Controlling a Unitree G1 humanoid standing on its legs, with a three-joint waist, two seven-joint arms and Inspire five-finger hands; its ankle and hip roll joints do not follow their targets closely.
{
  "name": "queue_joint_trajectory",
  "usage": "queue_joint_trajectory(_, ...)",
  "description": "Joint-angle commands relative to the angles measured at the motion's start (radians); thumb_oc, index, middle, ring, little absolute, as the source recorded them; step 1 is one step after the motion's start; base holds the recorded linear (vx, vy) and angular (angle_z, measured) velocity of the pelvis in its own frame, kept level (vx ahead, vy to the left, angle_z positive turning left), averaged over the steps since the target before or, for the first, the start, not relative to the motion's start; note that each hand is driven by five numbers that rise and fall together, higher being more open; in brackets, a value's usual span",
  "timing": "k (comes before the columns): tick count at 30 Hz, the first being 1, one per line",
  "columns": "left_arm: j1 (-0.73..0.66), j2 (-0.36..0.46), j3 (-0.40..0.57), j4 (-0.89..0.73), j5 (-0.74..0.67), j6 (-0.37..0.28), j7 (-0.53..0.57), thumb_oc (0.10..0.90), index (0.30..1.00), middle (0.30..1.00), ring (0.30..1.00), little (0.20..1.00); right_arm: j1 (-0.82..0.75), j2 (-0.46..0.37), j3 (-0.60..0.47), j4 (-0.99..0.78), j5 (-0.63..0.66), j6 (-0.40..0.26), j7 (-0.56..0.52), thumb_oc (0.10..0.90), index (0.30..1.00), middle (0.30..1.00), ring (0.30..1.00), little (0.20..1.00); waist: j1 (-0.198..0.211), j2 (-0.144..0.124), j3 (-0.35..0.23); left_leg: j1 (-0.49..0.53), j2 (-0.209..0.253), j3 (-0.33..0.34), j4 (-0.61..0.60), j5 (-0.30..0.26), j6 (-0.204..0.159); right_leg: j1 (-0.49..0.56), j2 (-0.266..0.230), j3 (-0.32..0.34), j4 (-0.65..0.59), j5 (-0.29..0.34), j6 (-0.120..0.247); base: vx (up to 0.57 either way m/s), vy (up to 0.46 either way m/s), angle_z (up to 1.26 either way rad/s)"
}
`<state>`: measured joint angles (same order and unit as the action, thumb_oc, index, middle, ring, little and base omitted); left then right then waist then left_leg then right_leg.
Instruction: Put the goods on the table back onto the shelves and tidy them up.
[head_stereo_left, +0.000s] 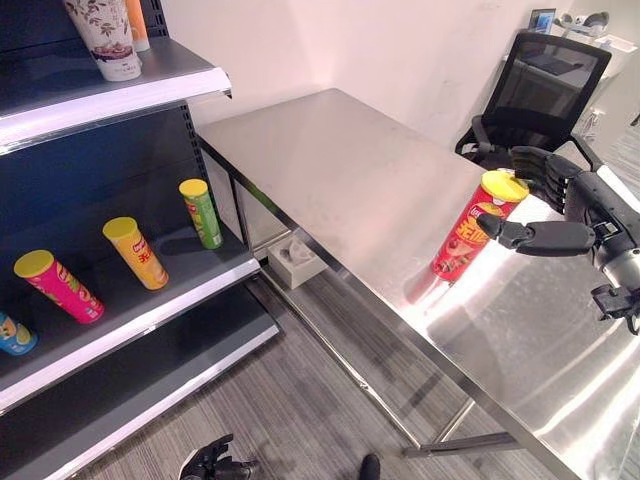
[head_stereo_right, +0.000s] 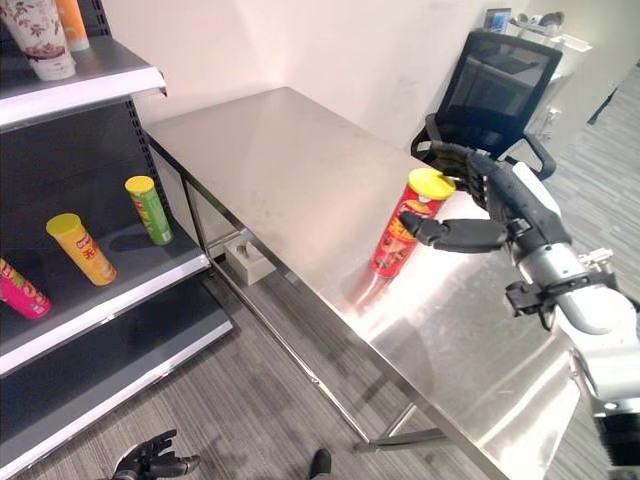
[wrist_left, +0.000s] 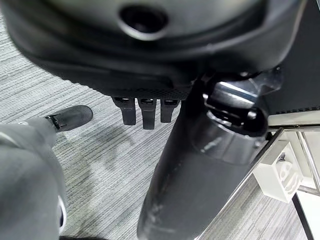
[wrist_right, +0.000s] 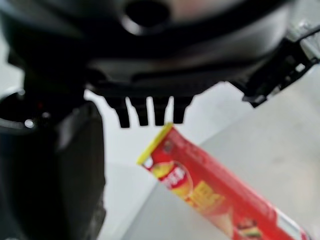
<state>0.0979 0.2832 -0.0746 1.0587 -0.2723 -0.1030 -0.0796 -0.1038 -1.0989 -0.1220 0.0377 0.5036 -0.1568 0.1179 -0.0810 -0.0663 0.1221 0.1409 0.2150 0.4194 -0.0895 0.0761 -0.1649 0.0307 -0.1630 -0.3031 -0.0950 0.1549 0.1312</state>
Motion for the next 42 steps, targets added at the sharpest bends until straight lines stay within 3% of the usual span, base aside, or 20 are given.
queue_joint_trajectory(1,-0.081,0.048,-0.013,-0.004,0.004,-0.033,0.003,0.800,0.900,0.900,0.900,0.900,-0.207,-0.014,-0.108,0.041,-0.004,-0.081,-0.100,0.800,0.900,0.900,0.900,0.900,0.024,-0.043,-0.003,0.015,0.005,-0.021,0.002,-0.054,0.024,0.039,-0.088,-0.023,0.008,-0.024,0.099,0.02,-0.005,0.05)
queue_joint_trajectory(7,-0.078,0.047,-0.013,-0.011,-0.010,-0.030,0.004,0.800,0.900,0.900,0.900,0.900,-0.209,-0.003,-0.173,0.054,0.002,-0.099,-0.144,0.800,0.900,0.900,0.900,0.900,0.023,-0.036,-0.007,0.011,0.009,-0.030,0.002,-0.052,0.021,0.043,-0.082,-0.032,0.008,-0.033,0.095,0.02,-0.008,0.10)
queue_joint_trajectory(21,-0.071,0.060,-0.041,-0.016,0.001,-0.029,-0.017,0.800,0.900,0.900,0.900,0.900,-0.291,-0.093,0.068,0.214,0.002,-0.028,-0.029,0.800,0.900,0.900,0.900,0.900,0.037,-0.040,0.002,0.003,0.014,-0.037,0.002,-0.041,0.012,0.046,-0.077,-0.044,0.008,-0.036,0.091,0.00,-0.001,0.01)
queue_joint_trajectory(35,-0.073,0.070,-0.052,-0.011,-0.015,-0.028,-0.012,0.800,0.900,0.900,0.900,0.900,-0.430,-0.135,0.150,0.334,-0.007,-0.008,-0.050,0.800,0.900,0.900,0.900,0.900,0.051,-0.044,0.006,-0.010,0.012,-0.057,0.002,-0.036,0.010,0.052,-0.080,-0.065,0.008,-0.037,0.090,0.01,0.002,0.05)
queue_joint_trajectory(42,-0.075,0.082,-0.060,-0.001,-0.017,-0.027,-0.024,0.800,0.900,0.900,0.900,0.900,-0.549,-0.200,0.327,0.393,0.036,0.022,0.032,0.800,0.900,0.900,0.900,0.900,0.054,-0.052,0.004,-0.008,0.014,-0.058,0.002,-0.033,0.005,0.053,-0.079,-0.067,0.008,-0.036,0.089,0.00,0.000,0.00)
